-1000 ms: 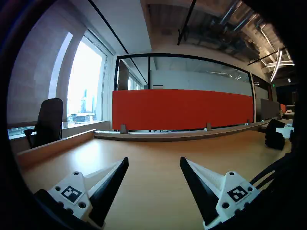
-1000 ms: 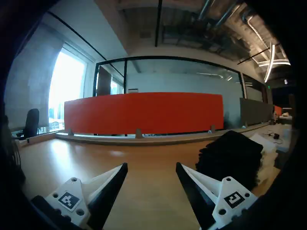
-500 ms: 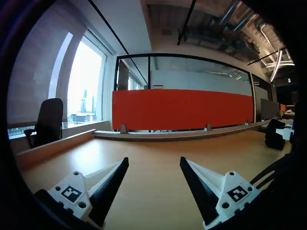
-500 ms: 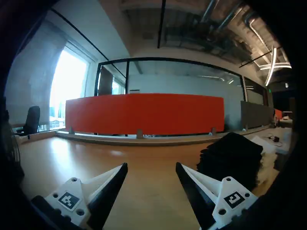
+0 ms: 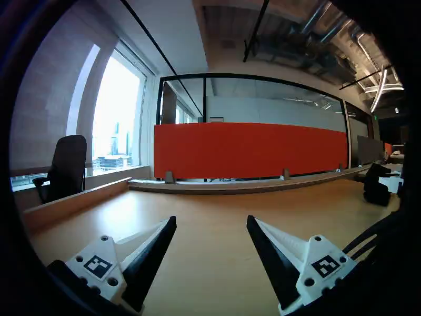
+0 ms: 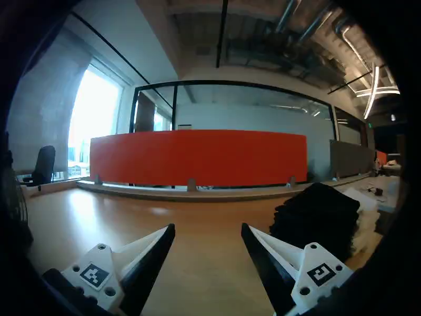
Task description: Fold towel
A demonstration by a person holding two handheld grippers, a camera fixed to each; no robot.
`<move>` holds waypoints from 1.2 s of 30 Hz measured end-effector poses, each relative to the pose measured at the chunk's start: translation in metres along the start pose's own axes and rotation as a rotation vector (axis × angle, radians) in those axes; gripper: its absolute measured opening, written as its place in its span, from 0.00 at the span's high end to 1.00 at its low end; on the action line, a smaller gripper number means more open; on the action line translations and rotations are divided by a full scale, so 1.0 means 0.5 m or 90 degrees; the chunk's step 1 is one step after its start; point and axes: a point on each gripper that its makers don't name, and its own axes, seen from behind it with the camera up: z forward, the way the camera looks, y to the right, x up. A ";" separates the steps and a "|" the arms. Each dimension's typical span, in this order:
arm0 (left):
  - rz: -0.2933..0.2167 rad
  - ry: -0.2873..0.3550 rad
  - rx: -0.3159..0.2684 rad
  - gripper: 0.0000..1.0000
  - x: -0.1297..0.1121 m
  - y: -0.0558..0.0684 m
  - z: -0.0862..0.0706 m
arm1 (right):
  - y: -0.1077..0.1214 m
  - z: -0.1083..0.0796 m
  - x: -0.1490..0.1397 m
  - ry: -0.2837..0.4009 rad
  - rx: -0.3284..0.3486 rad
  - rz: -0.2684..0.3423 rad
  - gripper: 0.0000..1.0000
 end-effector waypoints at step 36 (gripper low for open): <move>0.000 -0.001 0.000 0.01 0.006 0.000 -0.002 | 0.001 0.000 0.001 0.000 0.000 0.000 0.01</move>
